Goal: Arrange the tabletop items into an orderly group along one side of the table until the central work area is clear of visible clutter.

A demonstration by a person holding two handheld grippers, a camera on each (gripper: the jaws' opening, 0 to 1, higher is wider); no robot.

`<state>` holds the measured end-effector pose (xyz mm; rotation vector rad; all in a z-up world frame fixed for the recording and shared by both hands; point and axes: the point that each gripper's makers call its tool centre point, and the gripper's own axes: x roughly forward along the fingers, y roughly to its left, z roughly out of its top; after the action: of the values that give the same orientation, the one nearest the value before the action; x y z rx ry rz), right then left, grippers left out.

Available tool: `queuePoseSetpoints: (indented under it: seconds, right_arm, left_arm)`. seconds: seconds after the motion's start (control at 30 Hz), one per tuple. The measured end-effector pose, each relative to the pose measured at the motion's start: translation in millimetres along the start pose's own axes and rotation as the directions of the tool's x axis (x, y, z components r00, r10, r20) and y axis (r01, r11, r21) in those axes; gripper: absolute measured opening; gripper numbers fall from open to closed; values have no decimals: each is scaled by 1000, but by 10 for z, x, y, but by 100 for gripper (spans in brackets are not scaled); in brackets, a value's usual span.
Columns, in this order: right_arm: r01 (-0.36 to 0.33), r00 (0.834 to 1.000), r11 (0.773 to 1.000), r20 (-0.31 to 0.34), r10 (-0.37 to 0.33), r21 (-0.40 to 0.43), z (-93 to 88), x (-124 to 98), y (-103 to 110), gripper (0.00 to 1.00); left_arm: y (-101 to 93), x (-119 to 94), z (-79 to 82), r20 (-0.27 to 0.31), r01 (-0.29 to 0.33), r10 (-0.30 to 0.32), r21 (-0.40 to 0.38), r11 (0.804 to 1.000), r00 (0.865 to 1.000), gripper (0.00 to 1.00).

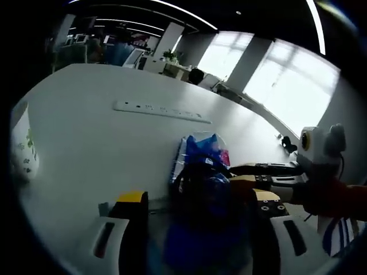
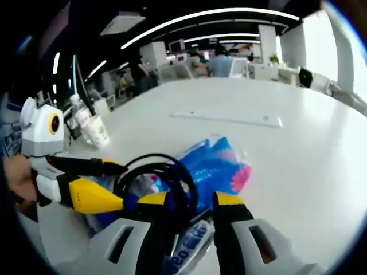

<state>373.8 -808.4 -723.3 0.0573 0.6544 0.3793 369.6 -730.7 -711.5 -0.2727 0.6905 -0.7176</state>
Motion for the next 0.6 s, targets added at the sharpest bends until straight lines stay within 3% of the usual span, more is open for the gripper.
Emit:
queuePoseSetpoints:
  seconds: [0.33, 0.47, 0.6]
  right_arm:
    - [1, 1000, 999, -28, -3, -49, -12, 46, 7, 26]
    - [4, 1000, 999, -29, -5, -44, -18, 61, -1, 26]
    - [6, 1000, 999, -29, -7, -39, -18, 76, -3, 26]
  left_arm:
    - [-3, 37, -30, -16, -6, 7, 13, 1000, 1000, 63]
    - [-8, 52, -67, -45, -3, 4, 20, 1000, 999, 49]
    - [-21, 70, -100, -51, 0, 1, 22, 1000, 999, 45]
